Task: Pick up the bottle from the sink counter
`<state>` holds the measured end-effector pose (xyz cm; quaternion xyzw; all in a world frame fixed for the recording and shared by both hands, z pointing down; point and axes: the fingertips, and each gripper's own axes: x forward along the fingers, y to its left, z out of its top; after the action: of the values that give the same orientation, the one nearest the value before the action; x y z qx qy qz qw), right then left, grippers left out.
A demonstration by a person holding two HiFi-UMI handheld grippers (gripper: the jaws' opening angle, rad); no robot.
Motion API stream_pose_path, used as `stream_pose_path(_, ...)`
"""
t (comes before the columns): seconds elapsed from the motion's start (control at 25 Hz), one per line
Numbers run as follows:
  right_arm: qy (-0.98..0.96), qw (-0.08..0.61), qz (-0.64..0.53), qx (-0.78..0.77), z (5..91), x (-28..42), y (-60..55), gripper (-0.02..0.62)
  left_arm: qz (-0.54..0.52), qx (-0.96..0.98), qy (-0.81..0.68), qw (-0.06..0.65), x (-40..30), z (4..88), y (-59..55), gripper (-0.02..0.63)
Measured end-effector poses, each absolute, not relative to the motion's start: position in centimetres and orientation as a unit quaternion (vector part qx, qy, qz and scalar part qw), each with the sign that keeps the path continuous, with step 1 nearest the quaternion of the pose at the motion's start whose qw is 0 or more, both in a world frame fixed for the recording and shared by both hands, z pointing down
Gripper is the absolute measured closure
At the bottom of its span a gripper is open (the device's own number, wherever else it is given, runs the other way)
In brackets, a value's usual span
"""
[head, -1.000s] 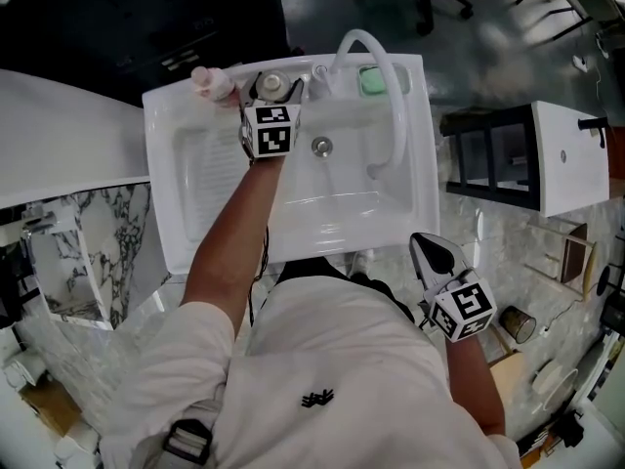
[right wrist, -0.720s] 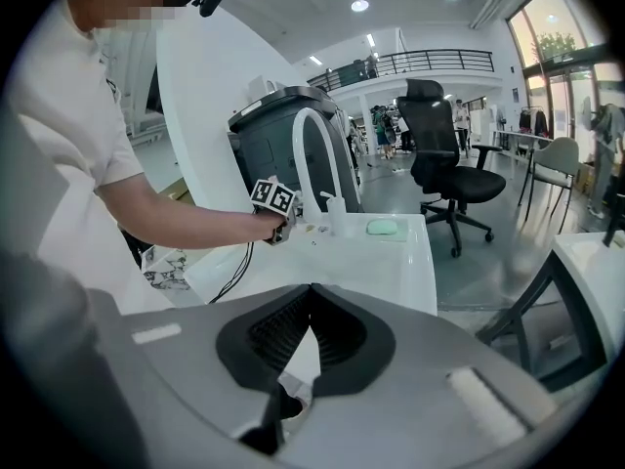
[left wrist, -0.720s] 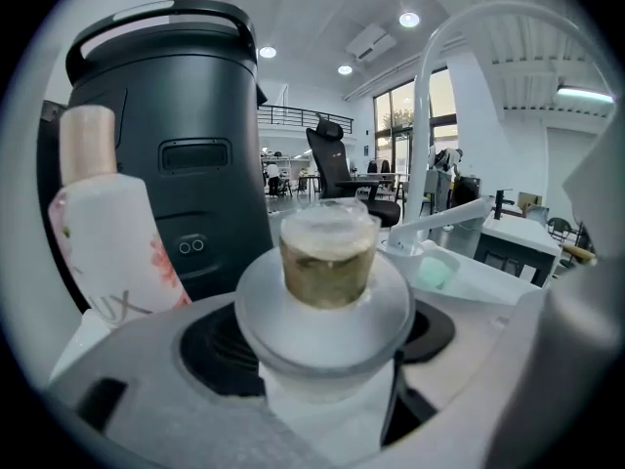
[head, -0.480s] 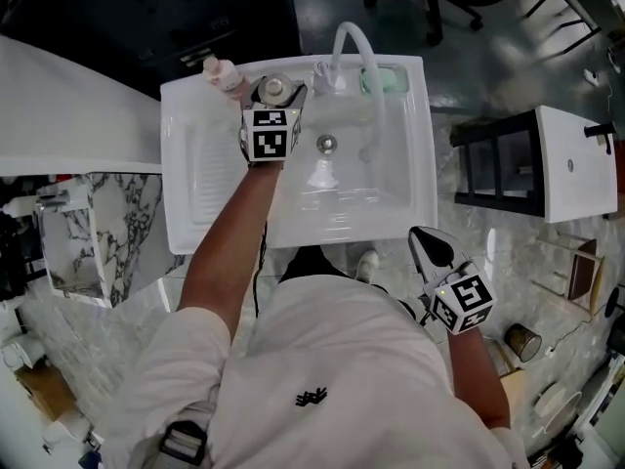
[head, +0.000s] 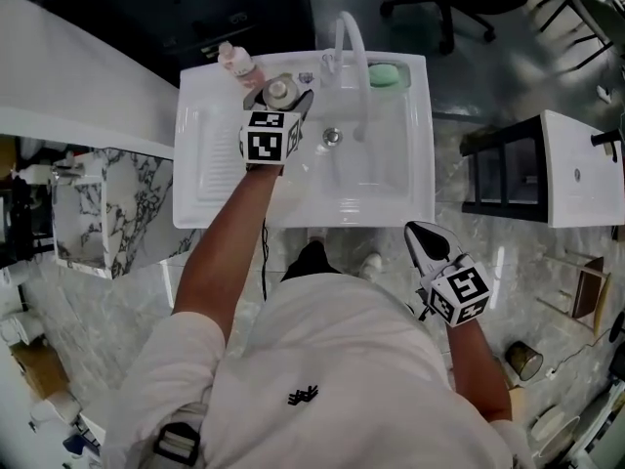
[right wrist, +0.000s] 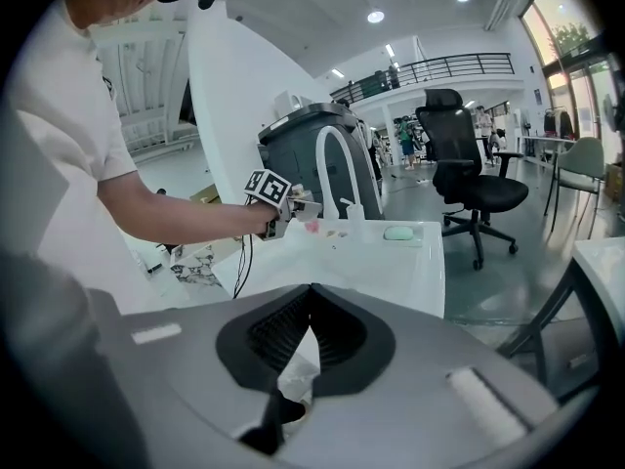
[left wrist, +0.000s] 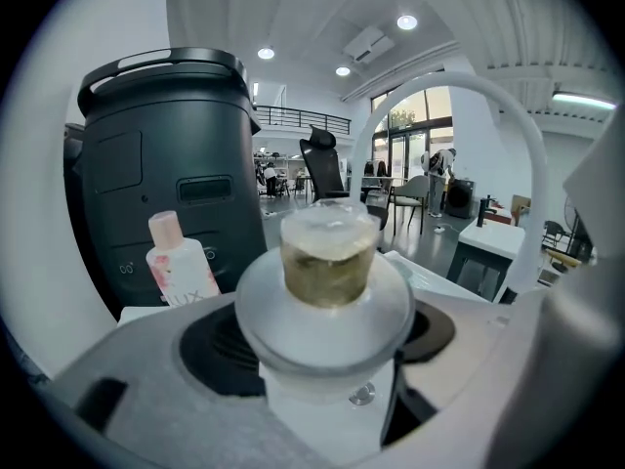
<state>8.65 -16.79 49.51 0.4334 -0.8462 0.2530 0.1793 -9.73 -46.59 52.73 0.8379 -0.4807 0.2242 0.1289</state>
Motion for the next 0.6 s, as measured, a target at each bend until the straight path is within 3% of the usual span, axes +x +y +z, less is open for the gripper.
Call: stream_pose_path(0.6, -0.876, 0.167, 0.228, 0.391, 49.0, 10.0, -13.3, 0.581, 0.229, 0.848, -0.454, 0.146, -8.5, 48.3, -36.7, 0.264)
